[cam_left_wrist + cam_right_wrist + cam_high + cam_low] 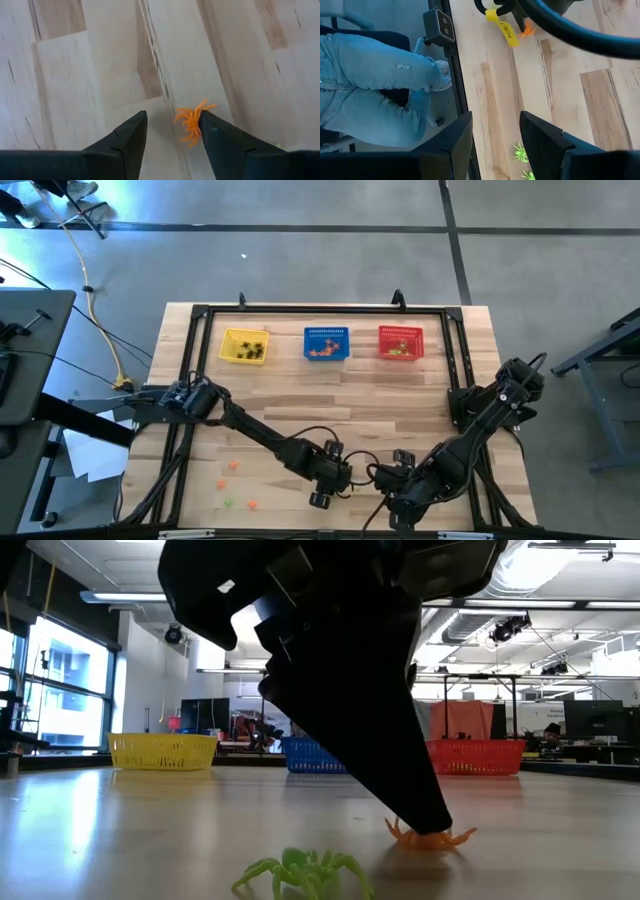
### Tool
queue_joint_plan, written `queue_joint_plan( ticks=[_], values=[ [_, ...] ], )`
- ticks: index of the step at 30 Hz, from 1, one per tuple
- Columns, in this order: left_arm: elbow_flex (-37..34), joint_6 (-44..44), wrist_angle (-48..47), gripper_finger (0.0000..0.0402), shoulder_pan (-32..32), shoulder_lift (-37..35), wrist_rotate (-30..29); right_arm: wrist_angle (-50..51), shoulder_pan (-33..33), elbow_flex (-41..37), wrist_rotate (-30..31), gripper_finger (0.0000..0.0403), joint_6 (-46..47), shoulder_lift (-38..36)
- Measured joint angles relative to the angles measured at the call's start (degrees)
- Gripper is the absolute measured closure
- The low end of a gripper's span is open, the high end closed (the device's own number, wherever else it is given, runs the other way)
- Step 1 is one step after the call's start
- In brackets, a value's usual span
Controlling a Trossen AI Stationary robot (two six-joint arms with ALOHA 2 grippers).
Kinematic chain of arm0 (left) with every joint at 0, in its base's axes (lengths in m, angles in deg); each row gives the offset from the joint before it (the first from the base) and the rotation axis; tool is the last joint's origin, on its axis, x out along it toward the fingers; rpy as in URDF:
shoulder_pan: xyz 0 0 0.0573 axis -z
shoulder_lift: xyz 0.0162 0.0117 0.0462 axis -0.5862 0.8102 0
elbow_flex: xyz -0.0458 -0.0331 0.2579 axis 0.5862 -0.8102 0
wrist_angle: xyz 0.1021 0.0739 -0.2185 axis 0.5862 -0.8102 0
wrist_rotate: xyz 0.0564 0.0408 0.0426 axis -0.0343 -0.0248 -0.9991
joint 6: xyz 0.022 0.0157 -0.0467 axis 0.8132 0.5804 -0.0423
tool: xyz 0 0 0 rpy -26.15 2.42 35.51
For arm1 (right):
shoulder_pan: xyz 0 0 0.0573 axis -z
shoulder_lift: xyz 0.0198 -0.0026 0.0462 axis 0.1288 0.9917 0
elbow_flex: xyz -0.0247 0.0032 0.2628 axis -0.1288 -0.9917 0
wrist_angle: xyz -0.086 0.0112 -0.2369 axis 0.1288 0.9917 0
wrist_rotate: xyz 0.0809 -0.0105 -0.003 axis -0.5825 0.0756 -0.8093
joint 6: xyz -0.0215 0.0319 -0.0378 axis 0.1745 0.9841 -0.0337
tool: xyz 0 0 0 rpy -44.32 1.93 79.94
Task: Sort Halloween decoration
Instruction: Put the orange spider toy into the blue basket
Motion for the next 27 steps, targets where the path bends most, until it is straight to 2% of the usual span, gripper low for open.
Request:
queue_joint_plan(
  ticks=[4, 7, 13, 19, 27],
  values=[
    [0.0, -1.6, -0.6, 0.0231, 0.0, 0.0, -0.7, -0.1, 0.0, 0.0, 0.0, 0.0243, 0.0, 0.0],
    [0.0, -2.0, -1.1, 0.0250, -0.1, 0.0, -0.6, -0.1, 0.0, 0.0, 0.0, 0.0243, 0.0, 0.0],
    [-0.1, -2.9, -3.0, 0.0319, -0.2, 0.0, 4.3, -0.1, 0.0, 0.0, 0.0, 0.0243, 0.0, 0.0],
    [-0.1, -2.9, -3.4, 0.0392, -0.2, 0.0, 6.2, -0.1, 0.0, 0.0, 0.0, 0.0243, 0.0, 0.0],
    [-0.2, -2.9, -3.0, 0.0401, -0.1, -0.3, 6.2, -0.1, 0.0, 0.0, 0.0, 0.0243, 0.0, 0.0]
  ],
)
